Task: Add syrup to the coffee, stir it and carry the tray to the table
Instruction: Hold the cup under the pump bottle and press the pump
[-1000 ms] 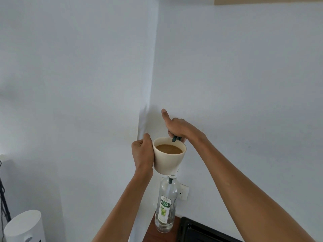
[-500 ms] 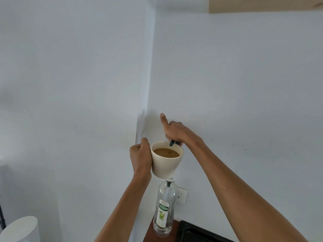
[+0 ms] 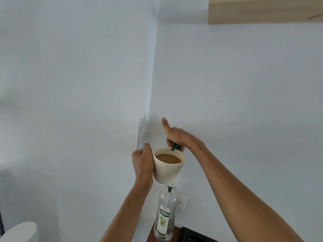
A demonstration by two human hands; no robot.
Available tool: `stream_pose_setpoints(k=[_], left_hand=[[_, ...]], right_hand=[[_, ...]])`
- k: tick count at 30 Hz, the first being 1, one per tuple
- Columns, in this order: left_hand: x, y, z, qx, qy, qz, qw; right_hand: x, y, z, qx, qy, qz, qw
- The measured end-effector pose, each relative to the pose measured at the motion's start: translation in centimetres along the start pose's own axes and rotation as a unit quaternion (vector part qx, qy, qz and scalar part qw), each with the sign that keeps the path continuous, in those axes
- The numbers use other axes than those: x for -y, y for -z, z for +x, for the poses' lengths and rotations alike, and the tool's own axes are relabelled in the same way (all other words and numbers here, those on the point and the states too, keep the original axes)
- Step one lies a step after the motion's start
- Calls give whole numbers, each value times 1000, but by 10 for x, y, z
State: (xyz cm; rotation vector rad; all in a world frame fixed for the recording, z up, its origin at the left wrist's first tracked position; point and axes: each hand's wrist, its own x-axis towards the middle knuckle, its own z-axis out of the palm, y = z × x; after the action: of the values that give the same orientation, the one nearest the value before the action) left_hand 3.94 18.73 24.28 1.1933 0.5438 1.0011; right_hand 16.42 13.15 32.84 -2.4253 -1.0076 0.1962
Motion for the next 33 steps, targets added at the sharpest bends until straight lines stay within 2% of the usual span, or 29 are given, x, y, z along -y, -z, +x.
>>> stream_pose_setpoints(k=[10,22,33], left_hand=[[3,0,3,1,9,-10,1000],[0,-4,5,3,19,-9,1000],[-4,-6,3,8,25,-15,1000]], right_hand=[[-2,9,5,39,-10,20,999],[-8,-3,9,-24,17,27,999],[-11,-7,12,-41,25,-9,999]])
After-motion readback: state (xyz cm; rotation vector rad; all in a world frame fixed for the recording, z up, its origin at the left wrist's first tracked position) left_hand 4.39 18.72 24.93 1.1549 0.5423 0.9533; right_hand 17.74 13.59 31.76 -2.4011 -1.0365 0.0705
